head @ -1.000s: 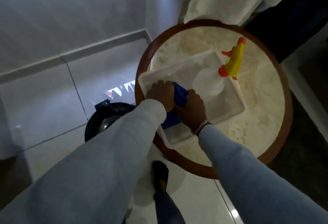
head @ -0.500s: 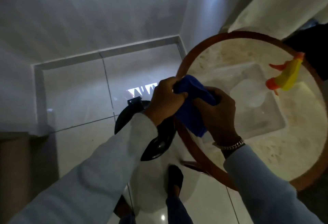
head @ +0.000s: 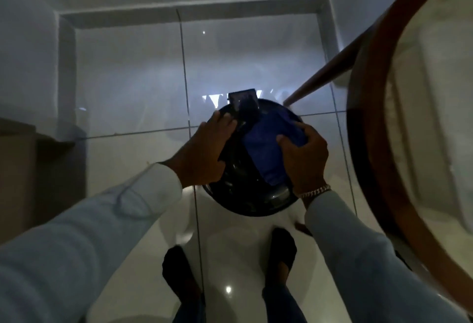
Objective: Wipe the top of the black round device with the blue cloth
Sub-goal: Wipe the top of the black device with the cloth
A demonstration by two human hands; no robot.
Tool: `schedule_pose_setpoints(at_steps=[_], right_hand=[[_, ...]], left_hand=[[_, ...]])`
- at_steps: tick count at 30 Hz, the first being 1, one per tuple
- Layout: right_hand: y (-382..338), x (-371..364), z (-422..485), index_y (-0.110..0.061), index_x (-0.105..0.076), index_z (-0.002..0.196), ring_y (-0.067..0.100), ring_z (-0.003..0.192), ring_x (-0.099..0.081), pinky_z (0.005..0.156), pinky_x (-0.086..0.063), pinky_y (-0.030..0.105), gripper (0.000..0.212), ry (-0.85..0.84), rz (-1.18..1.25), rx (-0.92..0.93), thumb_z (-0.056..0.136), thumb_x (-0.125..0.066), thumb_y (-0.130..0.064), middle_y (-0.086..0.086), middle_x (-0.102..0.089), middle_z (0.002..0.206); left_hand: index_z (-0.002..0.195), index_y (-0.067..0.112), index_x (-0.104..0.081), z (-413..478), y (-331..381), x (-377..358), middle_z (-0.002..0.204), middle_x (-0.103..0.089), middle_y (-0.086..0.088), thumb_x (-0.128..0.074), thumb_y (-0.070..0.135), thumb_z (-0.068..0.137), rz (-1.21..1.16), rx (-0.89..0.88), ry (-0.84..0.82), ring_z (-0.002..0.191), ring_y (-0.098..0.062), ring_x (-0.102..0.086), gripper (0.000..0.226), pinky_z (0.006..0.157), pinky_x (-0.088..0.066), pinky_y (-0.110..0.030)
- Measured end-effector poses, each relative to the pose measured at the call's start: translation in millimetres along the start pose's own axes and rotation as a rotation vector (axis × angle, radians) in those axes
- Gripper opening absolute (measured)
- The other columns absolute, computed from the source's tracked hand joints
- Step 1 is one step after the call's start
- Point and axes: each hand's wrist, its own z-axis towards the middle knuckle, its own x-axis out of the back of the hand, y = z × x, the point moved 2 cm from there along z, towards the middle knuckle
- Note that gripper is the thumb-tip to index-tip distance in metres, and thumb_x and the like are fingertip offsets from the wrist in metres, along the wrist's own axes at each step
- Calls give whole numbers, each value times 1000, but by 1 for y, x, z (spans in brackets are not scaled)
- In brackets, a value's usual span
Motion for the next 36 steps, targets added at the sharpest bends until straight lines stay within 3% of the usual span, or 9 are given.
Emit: schedule_pose_setpoints(at_steps=[2,5,7,10,15,22,28,31,36], right_hand=[[19,-10,2,-10,-59,120,33,112,-56,95,-49,48,43,35,-211,148,77,-69,-14,16,-60,120],[35,-15,2,-17,-44,138,35,133,-38,106,-38,52,56,95,-468,376,86,-60,-31,15,-42,145],[44,-29,3,-22,-39,142,37,142,-27,112,-28,57,58,-15,-571,536,91,-50,-46,12,-33,154],[59,-53,-3,-29,-30,147,38,147,-12,116,-19,58,68,-123,-742,577,88,-38,-63,7,-21,160],[83,-38,-15,-27,-37,144,37,144,-24,111,-27,58,64,-166,-880,859,91,-35,-62,8,-29,156],[53,-59,7,-29,-32,145,37,145,-18,115,-20,58,66,-75,-700,540,88,-41,-61,11,-24,158],[76,-49,-22,-27,-41,140,37,142,-25,111,-29,60,60,-192,-775,792,89,-44,-60,12,-35,153],[84,-29,-18,-27,-38,137,39,141,-28,110,-31,61,58,-181,-733,727,89,-44,-58,12,-35,152],[42,-72,14,-30,-35,141,39,145,-20,115,-20,60,62,-122,-629,579,87,-43,-59,11,-28,157]], left_hand=[[148,14,7,-2,-21,-21,160,12,-6,-75,38,71,97,-5,-91,144,-19,19,115,117,7,-37],[146,13,18,9,-30,-28,158,21,-7,-78,59,56,153,-37,-81,143,-17,23,140,114,10,-35],[145,13,20,23,-33,-30,158,20,-8,-78,65,49,252,-87,-78,144,-20,21,146,112,11,-35],[145,16,19,38,-42,-33,159,19,-6,-78,69,42,317,-133,-108,145,-20,18,151,112,9,-33],[145,22,20,41,-48,-30,158,22,1,-77,73,39,270,-165,-150,141,-9,24,152,117,3,-37],[145,24,21,42,-51,-29,158,22,3,-76,74,41,225,-179,-173,143,-10,24,151,120,3,-37],[145,23,19,41,-51,-29,158,22,3,-75,74,41,208,-185,-171,144,-11,22,150,121,2,-36],[145,23,21,41,-54,-29,158,24,4,-71,79,40,220,-197,-168,144,-11,23,150,121,1,-37],[145,25,19,42,-59,-29,159,18,4,-69,81,38,190,-214,-132,142,-5,20,150,119,1,-31]])
